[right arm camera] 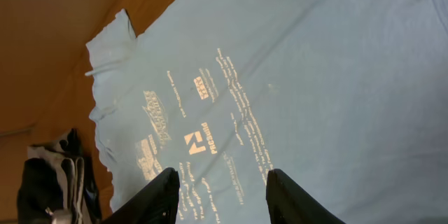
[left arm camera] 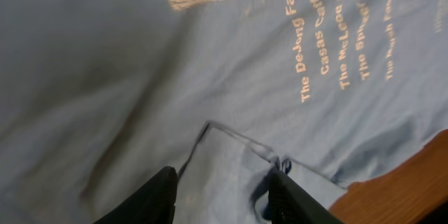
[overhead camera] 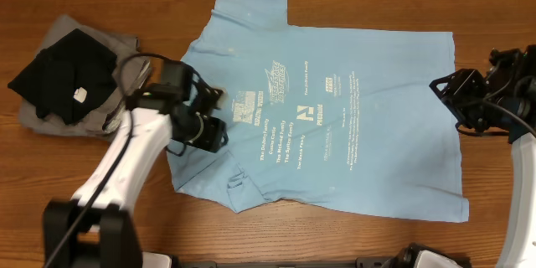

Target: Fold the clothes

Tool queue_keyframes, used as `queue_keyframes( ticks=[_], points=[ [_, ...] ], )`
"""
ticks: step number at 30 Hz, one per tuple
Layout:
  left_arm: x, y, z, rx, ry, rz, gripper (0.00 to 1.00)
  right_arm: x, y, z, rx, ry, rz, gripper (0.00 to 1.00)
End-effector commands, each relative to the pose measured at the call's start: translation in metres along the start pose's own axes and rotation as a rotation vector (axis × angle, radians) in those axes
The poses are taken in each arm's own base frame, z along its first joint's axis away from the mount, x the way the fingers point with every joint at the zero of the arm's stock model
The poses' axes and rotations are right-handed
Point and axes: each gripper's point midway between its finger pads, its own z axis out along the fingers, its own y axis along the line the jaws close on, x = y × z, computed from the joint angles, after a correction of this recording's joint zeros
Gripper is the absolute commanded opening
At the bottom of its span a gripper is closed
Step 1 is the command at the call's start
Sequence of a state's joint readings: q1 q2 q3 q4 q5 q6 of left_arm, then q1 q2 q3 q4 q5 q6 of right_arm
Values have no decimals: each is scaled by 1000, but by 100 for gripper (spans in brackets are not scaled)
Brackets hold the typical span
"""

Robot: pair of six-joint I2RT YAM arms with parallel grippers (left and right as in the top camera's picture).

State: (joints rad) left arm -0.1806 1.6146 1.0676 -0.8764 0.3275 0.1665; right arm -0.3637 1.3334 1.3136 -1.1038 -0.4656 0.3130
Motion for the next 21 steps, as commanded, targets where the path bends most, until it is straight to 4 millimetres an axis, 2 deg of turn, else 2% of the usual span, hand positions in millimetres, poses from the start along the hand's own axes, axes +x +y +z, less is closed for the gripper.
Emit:
queue_keyframes(
  ticks=[1,3,4,7,14,21],
  points=[
    [2,-4,27,-9,57,86,44,3,-1,3,4,14,-27,44],
    [4,-3,45,-35,98,110,42,3,-1,3,4,14,-26,44],
    [6,-3,52,-45,117,119,37,3,-1,3,5,15,-26,44],
    [11,-2,67,-72,159,131,36,5,-2,3,7,21,-23,44],
    [21,4,68,-106,207,118,34,10,-9,9,19,37,-13,45],
    [30,3,66,-102,243,109,24,9,-13,10,43,30,-12,44]
  ],
)
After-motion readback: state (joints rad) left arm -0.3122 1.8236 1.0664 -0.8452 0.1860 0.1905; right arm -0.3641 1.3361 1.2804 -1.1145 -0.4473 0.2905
